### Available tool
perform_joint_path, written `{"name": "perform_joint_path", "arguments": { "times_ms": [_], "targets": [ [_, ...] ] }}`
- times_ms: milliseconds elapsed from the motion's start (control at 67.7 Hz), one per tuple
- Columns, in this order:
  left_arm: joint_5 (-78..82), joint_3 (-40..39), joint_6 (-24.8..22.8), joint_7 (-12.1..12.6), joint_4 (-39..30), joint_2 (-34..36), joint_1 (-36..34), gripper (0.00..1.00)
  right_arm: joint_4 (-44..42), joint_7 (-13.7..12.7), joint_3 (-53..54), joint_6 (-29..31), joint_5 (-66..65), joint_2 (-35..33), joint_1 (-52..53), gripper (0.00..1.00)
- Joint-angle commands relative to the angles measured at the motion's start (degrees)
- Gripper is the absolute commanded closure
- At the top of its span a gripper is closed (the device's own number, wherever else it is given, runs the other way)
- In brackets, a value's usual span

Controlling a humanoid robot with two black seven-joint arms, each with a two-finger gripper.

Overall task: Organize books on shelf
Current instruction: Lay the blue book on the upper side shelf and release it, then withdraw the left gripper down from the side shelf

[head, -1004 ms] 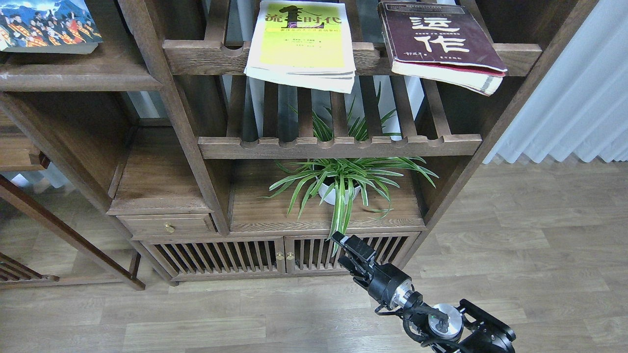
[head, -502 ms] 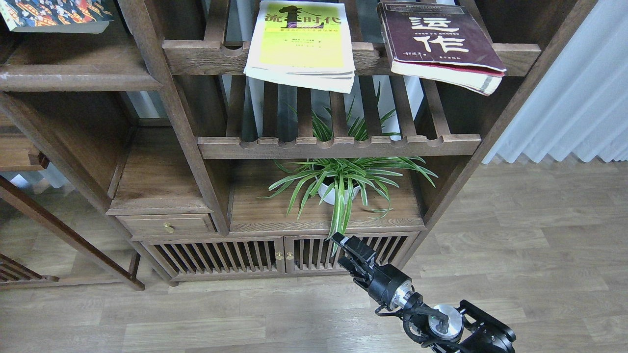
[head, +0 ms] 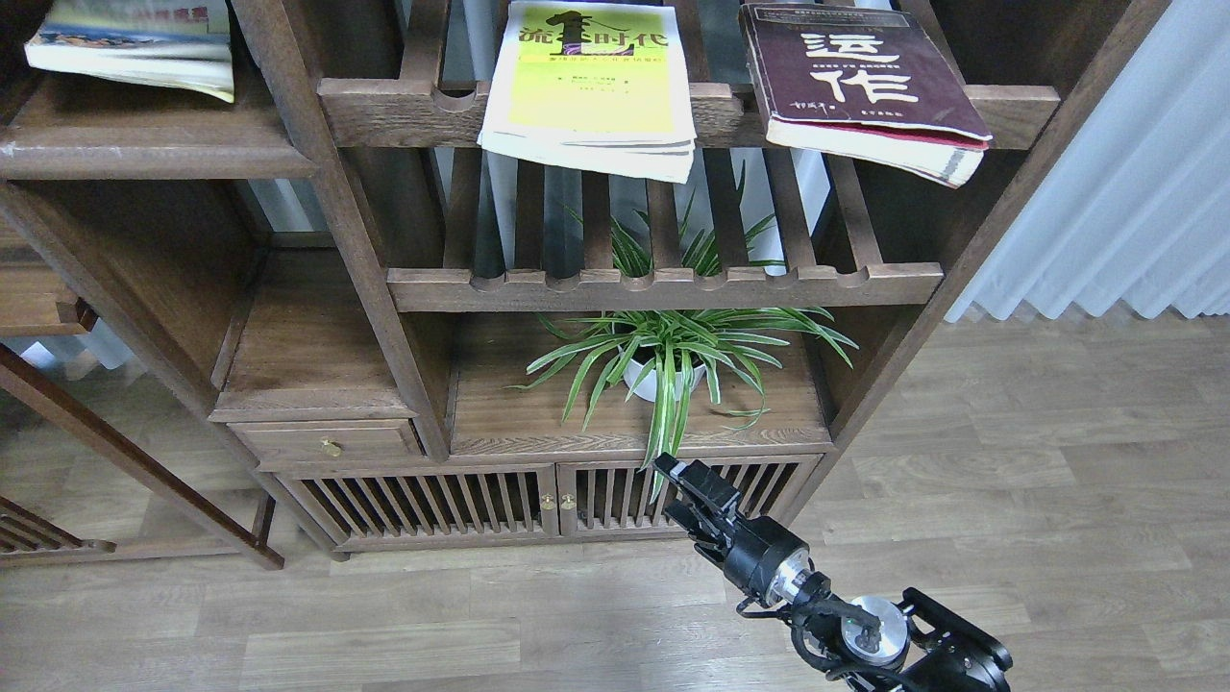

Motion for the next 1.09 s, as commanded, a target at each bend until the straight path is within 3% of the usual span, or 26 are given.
{"name": "perform_joint_path", "arguments": {
  "times_ms": [0, 428, 606, 1078],
  "targets": [
    [0.05, -0.03, 0.02, 0.09, -2.41, 0.96, 0.56, 0.04, -0.02, 0.00, 0.00, 0.00, 0.00, 0.00, 0.01, 0.01],
    [-0.74, -0.82, 0.02, -0.87, -3.91, 6.93, 7.86, 0.03, -0.20, 0.00, 0.00, 0.00, -0.09, 0.00, 0.27, 0.01],
    [-0.65, -4.16, 0.02, -0.70, -8.91, 7.72, 10.23, 0.03, -0.11, 0.00, -0.44, 0.00, -0.09, 0.00, 0.27, 0.01],
    [-0.30, -4.25, 0.02, -0.70, -17.79, 7.46, 11.72, 0.03, -0.02, 0.00, -0.09, 0.00, -0.09, 0.00, 0.27, 0.01]
  ]
}}
